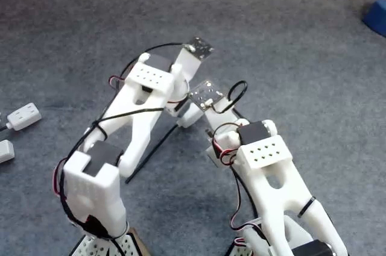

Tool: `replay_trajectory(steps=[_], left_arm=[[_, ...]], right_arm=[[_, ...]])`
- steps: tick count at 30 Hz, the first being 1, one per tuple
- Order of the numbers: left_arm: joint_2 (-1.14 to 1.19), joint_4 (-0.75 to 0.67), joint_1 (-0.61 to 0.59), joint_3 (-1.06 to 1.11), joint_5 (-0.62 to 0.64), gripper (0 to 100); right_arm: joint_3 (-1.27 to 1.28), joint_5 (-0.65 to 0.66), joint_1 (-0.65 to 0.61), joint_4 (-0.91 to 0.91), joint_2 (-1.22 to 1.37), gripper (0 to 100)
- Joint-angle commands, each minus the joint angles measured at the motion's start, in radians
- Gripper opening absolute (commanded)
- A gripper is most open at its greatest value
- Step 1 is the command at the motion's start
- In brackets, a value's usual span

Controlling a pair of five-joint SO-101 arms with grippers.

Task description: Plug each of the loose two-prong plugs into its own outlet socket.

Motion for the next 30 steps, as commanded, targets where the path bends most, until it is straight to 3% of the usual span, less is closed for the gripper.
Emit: replay_trajectory(steps=[1,12,18,24,30], left_arm=[[0.024,0.009,0.036,-0.062,-0.009,17],[0.136,0.009,-0.013,-0.134,-0.037,17],[0.119,0.018,-0.139,-0.165,-0.043,20],[0.030,0.167,-0.331,-0.268,0.026,20],[0.048,0.219,-0.464,-0.209,0.018,20]], right_arm=[[-0.002,-0.009,-0.001,0.008,-0.035,0.9],[0.002,-0.005,-0.002,0.012,-0.033,0.9],[-0.019,0.060,-0.002,0.051,-0.027,0.9],[-0.401,0.287,-0.002,0.315,0.240,0.9],[-1.059,0.563,-0.004,0.616,0.662,0.9]])
